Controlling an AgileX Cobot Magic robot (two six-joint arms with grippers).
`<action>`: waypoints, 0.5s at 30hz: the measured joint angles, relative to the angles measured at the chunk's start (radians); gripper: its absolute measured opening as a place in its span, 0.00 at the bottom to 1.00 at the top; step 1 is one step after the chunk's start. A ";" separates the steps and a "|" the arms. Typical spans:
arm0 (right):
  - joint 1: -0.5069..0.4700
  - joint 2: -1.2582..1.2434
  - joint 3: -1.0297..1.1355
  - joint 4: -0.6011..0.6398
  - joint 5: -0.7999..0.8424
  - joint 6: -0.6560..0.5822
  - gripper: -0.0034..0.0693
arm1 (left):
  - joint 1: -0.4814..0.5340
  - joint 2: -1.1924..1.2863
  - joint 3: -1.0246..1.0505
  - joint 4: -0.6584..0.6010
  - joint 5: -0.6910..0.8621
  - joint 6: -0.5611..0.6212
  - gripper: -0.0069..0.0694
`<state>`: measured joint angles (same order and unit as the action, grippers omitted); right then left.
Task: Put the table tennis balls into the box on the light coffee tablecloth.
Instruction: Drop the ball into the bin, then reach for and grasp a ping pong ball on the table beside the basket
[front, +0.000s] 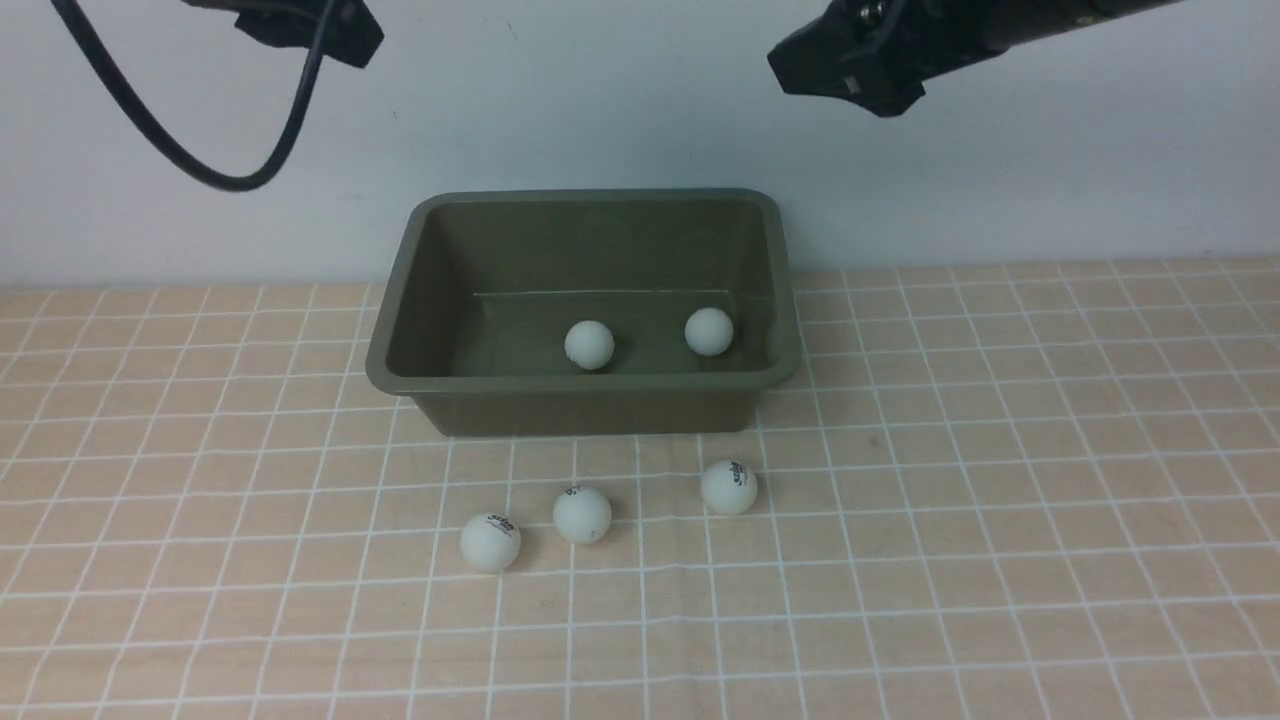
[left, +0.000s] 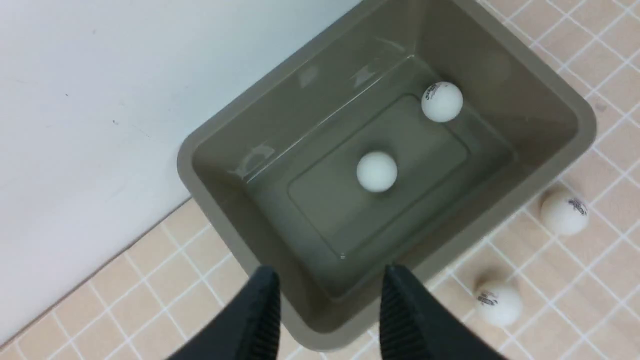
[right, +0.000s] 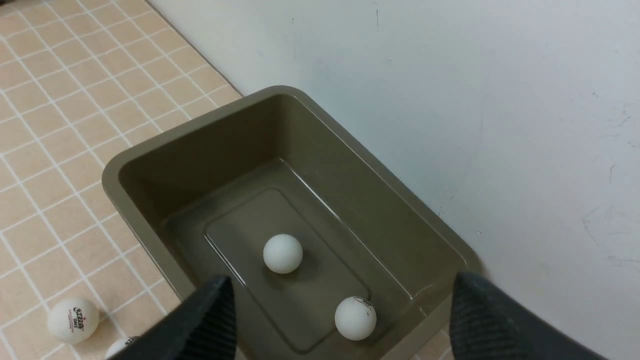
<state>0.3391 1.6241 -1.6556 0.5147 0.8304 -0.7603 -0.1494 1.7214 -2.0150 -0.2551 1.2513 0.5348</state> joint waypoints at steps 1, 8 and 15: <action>0.000 0.000 0.000 0.000 0.000 0.000 0.77 | 0.000 -0.005 0.004 0.004 0.000 -0.003 0.38; 0.000 0.000 0.000 0.000 0.017 0.000 0.77 | -0.114 -0.222 0.295 0.063 0.000 -0.117 0.37; 0.000 0.000 0.000 0.001 0.020 -0.005 0.77 | -0.127 -0.374 0.781 0.021 -0.061 -0.158 0.37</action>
<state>0.3391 1.6241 -1.6556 0.5158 0.8506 -0.7652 -0.2767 1.3473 -1.2338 -0.2341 1.1900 0.3764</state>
